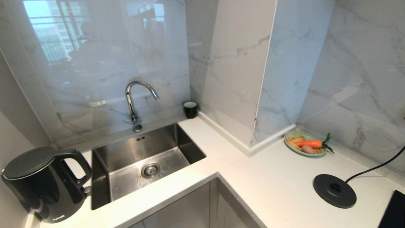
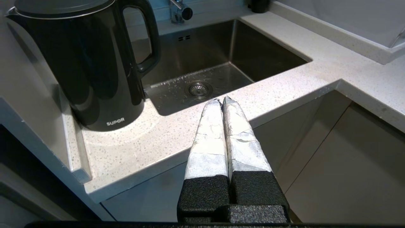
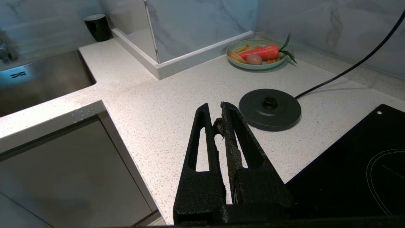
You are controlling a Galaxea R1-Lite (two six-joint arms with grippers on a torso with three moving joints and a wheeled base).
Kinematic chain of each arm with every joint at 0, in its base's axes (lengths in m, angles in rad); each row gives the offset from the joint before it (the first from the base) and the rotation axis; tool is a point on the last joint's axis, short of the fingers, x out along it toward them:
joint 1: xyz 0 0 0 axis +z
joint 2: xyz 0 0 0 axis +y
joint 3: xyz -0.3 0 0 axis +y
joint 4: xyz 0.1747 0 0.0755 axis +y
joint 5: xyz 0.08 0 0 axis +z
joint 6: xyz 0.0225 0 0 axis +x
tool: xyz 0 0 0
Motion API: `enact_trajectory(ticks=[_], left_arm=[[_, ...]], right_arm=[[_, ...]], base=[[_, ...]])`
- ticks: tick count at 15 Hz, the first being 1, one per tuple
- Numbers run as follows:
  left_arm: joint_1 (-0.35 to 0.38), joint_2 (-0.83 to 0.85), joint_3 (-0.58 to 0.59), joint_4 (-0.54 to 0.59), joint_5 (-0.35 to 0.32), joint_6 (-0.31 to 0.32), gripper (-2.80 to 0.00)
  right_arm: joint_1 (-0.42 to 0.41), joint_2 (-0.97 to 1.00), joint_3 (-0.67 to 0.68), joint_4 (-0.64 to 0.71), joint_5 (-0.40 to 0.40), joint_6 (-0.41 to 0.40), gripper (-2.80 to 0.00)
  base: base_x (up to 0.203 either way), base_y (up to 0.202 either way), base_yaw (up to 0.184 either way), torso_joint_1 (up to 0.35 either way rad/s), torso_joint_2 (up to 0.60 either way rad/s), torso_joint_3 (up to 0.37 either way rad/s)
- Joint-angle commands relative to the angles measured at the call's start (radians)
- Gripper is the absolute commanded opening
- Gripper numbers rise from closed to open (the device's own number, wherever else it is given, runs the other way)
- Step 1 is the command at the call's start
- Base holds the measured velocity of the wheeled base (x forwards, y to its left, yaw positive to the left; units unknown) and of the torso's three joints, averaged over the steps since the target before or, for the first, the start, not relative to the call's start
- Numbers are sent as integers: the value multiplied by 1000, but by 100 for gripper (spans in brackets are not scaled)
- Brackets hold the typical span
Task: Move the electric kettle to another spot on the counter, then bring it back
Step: Grab the kettle
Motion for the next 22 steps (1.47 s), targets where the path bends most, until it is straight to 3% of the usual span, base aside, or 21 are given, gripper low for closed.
enact_trajectory(ticks=[1, 4, 8, 11, 13, 15, 18, 19, 22], left_arm=[[2, 7, -15, 6, 1, 21, -280], [15, 163, -145, 3, -3, -3, -280], [43, 600, -401, -17, -35, -137, -280], [-24, 898, -547, -57, -4, -239, -280], [-147, 1086, -633, -75, 142, -340, -280], [-304, 1289, -678, -110, 368, -472, -280], [-425, 1517, -699, -194, 621, -628, -280], [-431, 1545, -701, -221, 668, -669, -280], [-390, 1573, -647, -255, 668, -677, -280]], right_arm=[[0, 2, 0, 0, 0, 0, -280], [0, 2, 0, 0, 0, 0, -280], [0, 2, 0, 0, 0, 0, -280], [0, 2, 0, 0, 0, 0, -280], [0, 2, 0, 0, 0, 0, -280], [0, 2, 0, 0, 0, 0, -280], [0, 2, 0, 0, 0, 0, -280], [0, 2, 0, 0, 0, 0, -280], [0, 2, 0, 0, 0, 0, -280]], base=[[0, 0, 0, 0, 0, 0], [0, 0, 0, 0, 0, 0], [0, 0, 0, 0, 0, 0], [0, 0, 0, 0, 0, 0], [0, 0, 0, 0, 0, 0], [0, 0, 0, 0, 0, 0], [0, 0, 0, 0, 0, 0], [0, 0, 0, 0, 0, 0], [0, 0, 0, 0, 0, 0]])
